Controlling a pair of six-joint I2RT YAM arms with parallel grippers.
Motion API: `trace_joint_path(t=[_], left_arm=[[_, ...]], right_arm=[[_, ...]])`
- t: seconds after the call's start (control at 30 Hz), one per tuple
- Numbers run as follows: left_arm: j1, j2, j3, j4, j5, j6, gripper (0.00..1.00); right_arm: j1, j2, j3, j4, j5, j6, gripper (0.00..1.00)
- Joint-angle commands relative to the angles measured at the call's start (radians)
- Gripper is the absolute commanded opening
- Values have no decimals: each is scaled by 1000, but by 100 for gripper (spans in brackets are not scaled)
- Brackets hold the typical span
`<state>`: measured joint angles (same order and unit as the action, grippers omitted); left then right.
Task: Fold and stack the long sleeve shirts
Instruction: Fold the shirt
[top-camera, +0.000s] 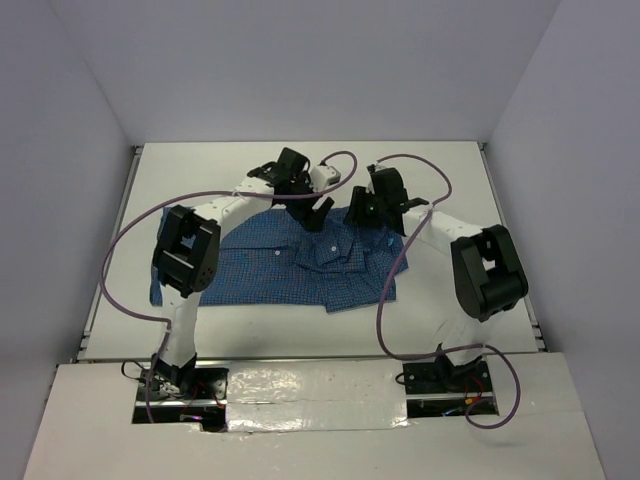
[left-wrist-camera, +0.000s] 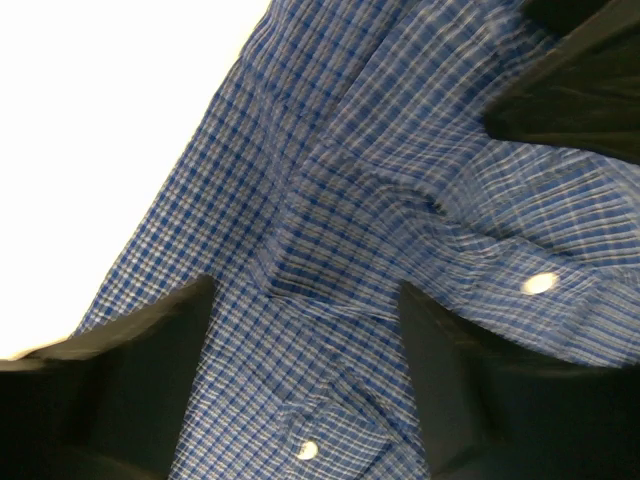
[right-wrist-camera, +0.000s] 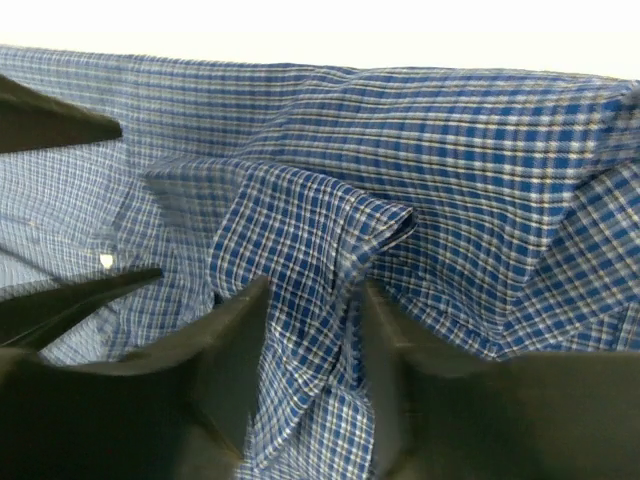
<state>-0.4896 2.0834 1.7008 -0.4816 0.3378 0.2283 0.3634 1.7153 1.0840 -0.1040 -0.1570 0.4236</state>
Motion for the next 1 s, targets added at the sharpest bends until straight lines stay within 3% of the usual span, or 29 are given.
trace_joint_path(t=[0.0,0.03,0.13,0.23,0.3,0.37,0.4,0.43,0.47,0.5,0.57,0.7,0.9,0.97], left_arm=[[11,15,54,25,-75,-24,91],[20,11,72,-4,-82,-26,99],[81,-37,175,-98,-59,-35,99],[178,-135,154,-158,-33,-15,99],[267,-183,108,-172,-29,3,99],[334,-229,39,-189,-60,25,99],[412,-233,19,-193,-74,26,99],[452,-236,1,-193,-88,25,99],[495,-232,-27,-189,-89,16,99],[591,-226,-39,-180,-85,8,99],[667,-188,-55,-157,-79,-17,99],[789,-112,-47,-115,-56,-6,99],[827,-34,-72,-69,-74,28,99],[827,-11,-85,-43,-83,34,99]], right_arm=[[-23,21,89,-52,57,-9,54],[-30,6,105,-60,68,-6,56],[-60,-95,76,-42,65,-2,60],[-93,-175,27,-43,56,6,59],[-110,-194,-2,-39,51,6,46],[-142,-189,-32,-37,48,12,26],[-156,-180,-36,-30,36,14,26],[-173,-152,-35,-23,19,17,29],[-194,-137,-29,-19,-1,17,42],[-201,-120,-19,-7,-30,14,47],[-207,-60,33,-11,-50,-5,54],[-211,33,132,-42,-73,-17,54],[-208,122,174,-40,-105,4,52],[-210,144,177,-36,-107,14,47]])
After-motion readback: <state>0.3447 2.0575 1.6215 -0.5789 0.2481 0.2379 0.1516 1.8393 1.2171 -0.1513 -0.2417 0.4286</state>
